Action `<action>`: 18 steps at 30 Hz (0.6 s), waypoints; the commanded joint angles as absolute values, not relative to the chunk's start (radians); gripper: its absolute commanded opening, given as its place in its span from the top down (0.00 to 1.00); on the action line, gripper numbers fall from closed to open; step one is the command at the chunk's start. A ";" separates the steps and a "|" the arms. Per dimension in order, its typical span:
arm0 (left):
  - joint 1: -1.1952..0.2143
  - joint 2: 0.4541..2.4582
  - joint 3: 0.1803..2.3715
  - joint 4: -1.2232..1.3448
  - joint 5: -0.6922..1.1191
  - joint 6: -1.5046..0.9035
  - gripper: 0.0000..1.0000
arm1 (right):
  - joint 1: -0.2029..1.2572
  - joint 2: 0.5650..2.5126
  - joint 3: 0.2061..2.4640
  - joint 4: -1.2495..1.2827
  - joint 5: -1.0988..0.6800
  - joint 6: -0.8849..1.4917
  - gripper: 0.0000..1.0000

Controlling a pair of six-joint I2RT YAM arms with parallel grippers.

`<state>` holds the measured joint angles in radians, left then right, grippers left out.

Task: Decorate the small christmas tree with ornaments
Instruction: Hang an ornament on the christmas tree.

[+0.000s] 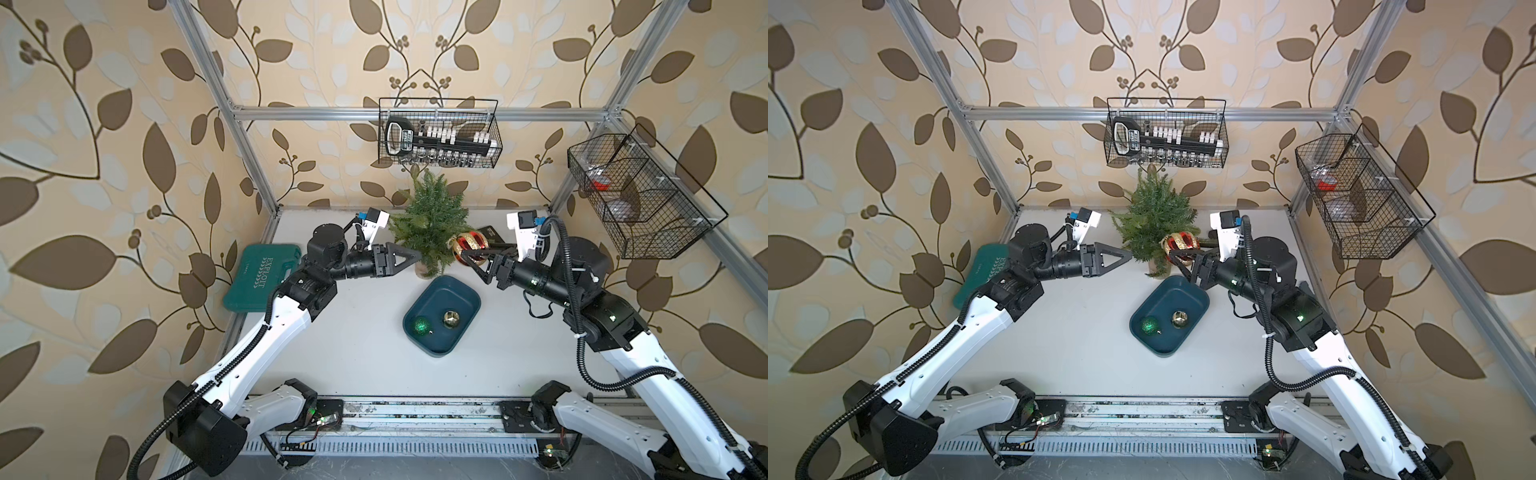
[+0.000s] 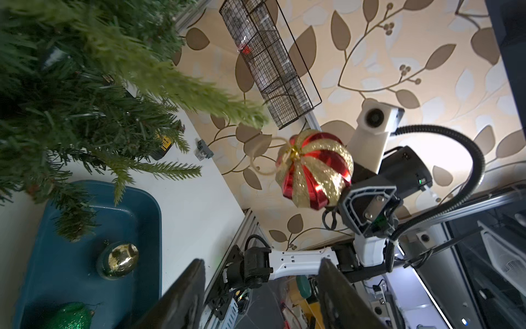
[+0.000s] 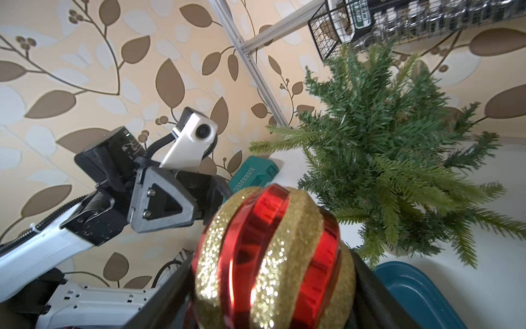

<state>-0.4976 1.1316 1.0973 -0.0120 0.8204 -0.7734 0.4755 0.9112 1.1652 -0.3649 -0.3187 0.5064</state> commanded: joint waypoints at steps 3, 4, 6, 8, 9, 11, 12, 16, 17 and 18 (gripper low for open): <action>-0.593 1.169 1.265 -0.186 0.672 -0.552 0.35 | 0.407 0.884 1.199 -0.420 -0.355 0.561 0.37; -0.596 1.186 1.281 -0.192 0.675 -0.551 0.35 | 0.387 0.879 1.198 -0.427 -0.358 0.567 0.37; -0.605 1.219 1.300 -0.193 0.684 -0.551 0.36 | 0.345 0.873 1.194 -0.440 -0.376 0.586 0.37; -0.616 1.240 1.308 -0.190 0.684 -0.551 0.36 | 0.303 0.867 1.191 -0.450 -0.411 0.596 0.37; -0.620 1.245 1.309 -0.187 0.682 -0.551 0.36 | 0.284 0.864 1.188 -0.451 -0.421 0.601 0.37; -0.626 1.250 1.308 -0.184 0.675 -0.551 0.35 | 0.241 0.861 1.178 -0.451 -0.457 0.612 0.37; -0.629 1.252 1.307 -0.183 0.672 -0.551 0.34 | 0.221 0.864 1.175 -0.450 -0.479 0.618 0.37; -0.632 1.256 1.302 -0.186 0.667 -0.548 0.33 | 0.149 0.890 1.159 -0.433 -0.565 0.644 0.37; -0.632 1.256 1.300 -0.188 0.664 -0.545 0.32 | 0.139 0.898 1.159 -0.432 -0.583 0.646 0.37; -0.632 1.255 1.297 -0.191 0.661 -0.542 0.32 | 0.132 0.905 1.157 -0.430 -0.599 0.649 0.38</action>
<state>-0.6231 1.2716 1.2831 -0.2070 0.6712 -0.5785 0.1509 0.8890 1.1660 -0.4305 -0.5098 0.6243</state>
